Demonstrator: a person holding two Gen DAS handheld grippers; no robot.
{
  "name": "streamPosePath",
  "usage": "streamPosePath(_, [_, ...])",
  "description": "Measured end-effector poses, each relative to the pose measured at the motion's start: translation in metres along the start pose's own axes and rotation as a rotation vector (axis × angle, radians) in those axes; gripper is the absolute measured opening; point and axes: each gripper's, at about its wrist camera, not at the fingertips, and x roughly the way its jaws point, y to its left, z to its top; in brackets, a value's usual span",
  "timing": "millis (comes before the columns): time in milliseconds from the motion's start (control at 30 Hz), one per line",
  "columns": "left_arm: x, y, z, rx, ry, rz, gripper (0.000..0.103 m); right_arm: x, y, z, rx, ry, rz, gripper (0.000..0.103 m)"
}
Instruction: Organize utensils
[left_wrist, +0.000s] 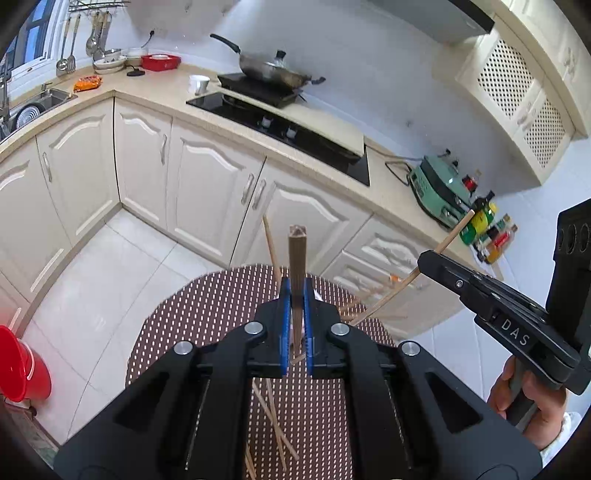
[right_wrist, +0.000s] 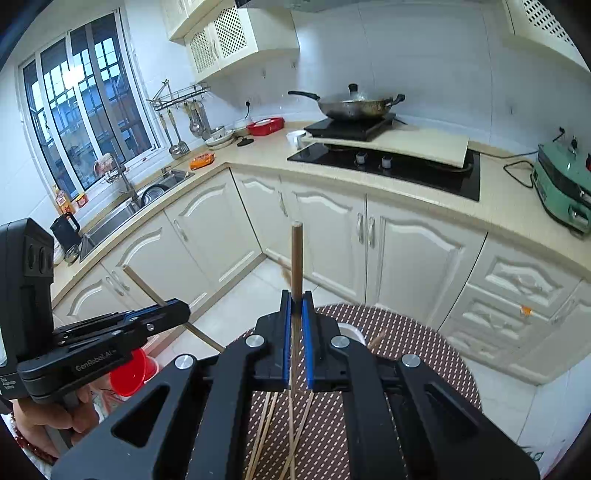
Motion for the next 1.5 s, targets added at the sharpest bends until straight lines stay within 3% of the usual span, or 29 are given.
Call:
streamPosePath(267, [0.023, -0.007, 0.025, -0.014, -0.056, 0.035, 0.006, 0.016, -0.022, 0.023, -0.020, -0.010, -0.017, 0.005])
streamPosePath(467, [0.051, -0.015, 0.028, 0.012, -0.040, 0.085, 0.006, 0.034, -0.043, 0.030, -0.018, 0.001, -0.022, 0.005])
streamPosePath(1000, [0.105, -0.012, -0.002, 0.014, 0.084, 0.116, 0.006, 0.085, -0.074, 0.004, -0.026, 0.113, -0.025, 0.005])
streamPosePath(1500, [0.114, -0.011, -0.021, 0.012, 0.165, 0.108, 0.007, 0.086, -0.083, -0.017, 0.070, 0.181, -0.004, 0.005])
